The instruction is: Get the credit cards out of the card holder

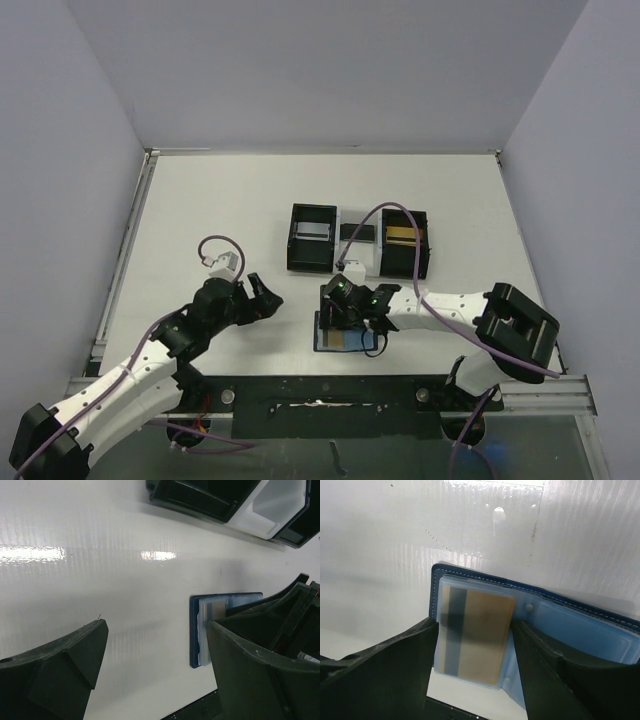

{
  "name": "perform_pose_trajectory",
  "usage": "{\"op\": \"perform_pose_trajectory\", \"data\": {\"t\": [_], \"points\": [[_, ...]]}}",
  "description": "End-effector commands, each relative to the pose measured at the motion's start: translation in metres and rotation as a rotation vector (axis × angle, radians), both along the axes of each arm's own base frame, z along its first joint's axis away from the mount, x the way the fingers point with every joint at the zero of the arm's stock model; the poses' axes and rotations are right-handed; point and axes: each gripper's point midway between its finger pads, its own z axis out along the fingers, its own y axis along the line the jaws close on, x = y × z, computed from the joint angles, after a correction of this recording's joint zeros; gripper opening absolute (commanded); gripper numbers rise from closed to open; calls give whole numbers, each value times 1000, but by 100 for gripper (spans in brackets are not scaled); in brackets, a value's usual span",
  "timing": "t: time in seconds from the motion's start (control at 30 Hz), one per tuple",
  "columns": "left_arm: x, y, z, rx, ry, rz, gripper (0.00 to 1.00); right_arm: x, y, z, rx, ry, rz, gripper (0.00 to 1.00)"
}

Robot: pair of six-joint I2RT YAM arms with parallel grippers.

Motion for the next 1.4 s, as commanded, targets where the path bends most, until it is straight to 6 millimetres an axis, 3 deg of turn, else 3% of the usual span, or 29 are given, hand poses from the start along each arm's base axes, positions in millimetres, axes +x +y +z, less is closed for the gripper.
{"op": "perform_pose_trajectory", "data": {"t": [0.0,0.23,0.43,0.7,0.93,1.37], "points": [[9,-14,21,-55,-63,-43,81,4,-13,-3,-118,-22,-3,65],[11,-7,22,-48,-71,-5,81,8,-17,-6,-256,-44,-22,67],[9,-3,20,-49,-69,9,81,8,-16,-11,-297,-47,-22,60],[7,-13,21,-81,-82,-44,81,1,8,-6,-36,-21,22,54],[1,-32,25,-139,-95,-146,81,2,3,-8,65,13,3,55],[-4,-52,21,-174,-71,-253,80,2,-9,-14,7,24,-1,58]]}}
